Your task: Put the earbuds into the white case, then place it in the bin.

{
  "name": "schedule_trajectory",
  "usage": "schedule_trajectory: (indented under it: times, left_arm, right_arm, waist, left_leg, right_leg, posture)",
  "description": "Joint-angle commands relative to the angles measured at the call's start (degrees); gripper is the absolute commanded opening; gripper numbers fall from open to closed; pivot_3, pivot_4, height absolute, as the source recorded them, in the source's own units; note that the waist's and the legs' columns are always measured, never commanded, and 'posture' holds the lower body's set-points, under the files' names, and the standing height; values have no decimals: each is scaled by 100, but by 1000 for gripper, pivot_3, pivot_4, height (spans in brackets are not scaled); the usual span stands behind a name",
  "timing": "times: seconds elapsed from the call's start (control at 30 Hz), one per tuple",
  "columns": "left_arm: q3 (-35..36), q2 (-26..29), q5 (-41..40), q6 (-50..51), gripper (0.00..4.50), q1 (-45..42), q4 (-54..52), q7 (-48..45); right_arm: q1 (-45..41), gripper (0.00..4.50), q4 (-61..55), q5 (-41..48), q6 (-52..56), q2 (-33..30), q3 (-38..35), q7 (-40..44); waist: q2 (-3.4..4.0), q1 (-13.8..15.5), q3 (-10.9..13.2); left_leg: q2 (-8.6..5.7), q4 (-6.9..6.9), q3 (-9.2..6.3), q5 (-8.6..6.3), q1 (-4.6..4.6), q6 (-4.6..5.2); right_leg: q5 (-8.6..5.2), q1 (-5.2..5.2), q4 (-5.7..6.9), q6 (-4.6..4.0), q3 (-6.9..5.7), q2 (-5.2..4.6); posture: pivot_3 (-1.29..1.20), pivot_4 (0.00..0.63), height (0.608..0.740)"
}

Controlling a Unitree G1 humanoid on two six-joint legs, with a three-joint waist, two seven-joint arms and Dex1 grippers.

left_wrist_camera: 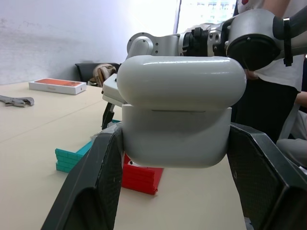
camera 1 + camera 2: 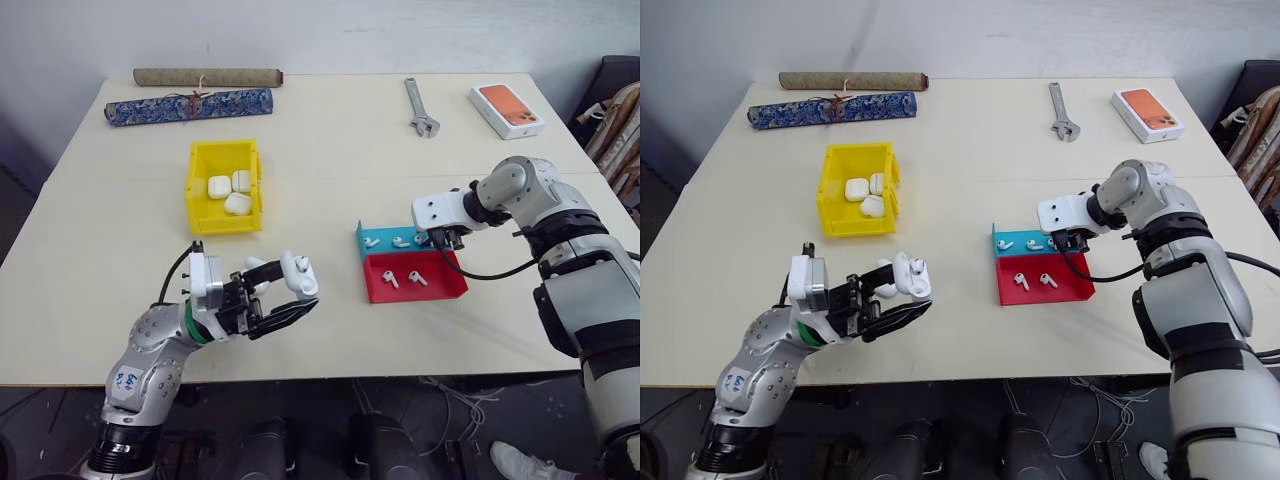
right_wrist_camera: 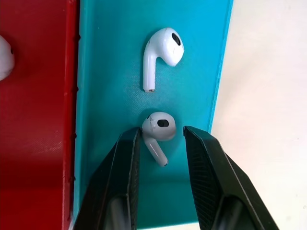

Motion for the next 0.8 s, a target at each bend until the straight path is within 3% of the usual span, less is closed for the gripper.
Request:
schedule_trajectory:
  times: [0.03,0.17,0.5,0.63,0.7,0.8]
  left_arm:
    - [111,30,-66,-58,2791,21,-265,23]
    - [110,45,-73,-61,2791,17,-270,38]
    - [124,81,-88,-58,2791,-54,-228,12]
    - [180,172,-195,0,2791,-257,-211,-80]
    - [191,225,-279,71,2791,-411,-195,-144]
    - [174,182,-310,92,2791,-727,-29,-216]
  right_arm:
    - [73,1227,66,0,25,24,-44,109]
    - [91,426,58,-13,9,19,-60,5]
    - [91,427,26,126,22,-80,-205,103]
    - [-157,427,-160,954,122,-289,-988,511]
    - [-253,427,-356,1591,425,-419,-1523,1095]
    - [-87,427,-1341,3109,2054,-659,-2161,2061]
  waist:
    - [0,1,0]
    - [0,1,0]
    - [0,1,0]
    - [2,6,2]
    - [6,20,5]
    - [6,33,5]
  left_leg:
    - [0,0,0,0,0,0]
    - [0,2,0,0,0,0]
    - [0,7,0,0,0,0]
    - [0,9,0,0,-4,0]
    - [0,9,0,0,-6,1]
    - [0,10,-4,0,-7,2]
  right_leg:
    - [0,0,1,0,0,0]
    - [0,0,3,0,1,0]
    - [0,0,29,0,2,0]
    - [0,-2,29,0,2,0]
    - [0,-2,27,0,0,0]
    - [0,-1,28,0,-2,0]
  posture:
    - [0,150,740]
    - [0,150,740]
    - [0,150,740]
    - [0,150,740]
    - [0,150,740]
    - [0,150,740]
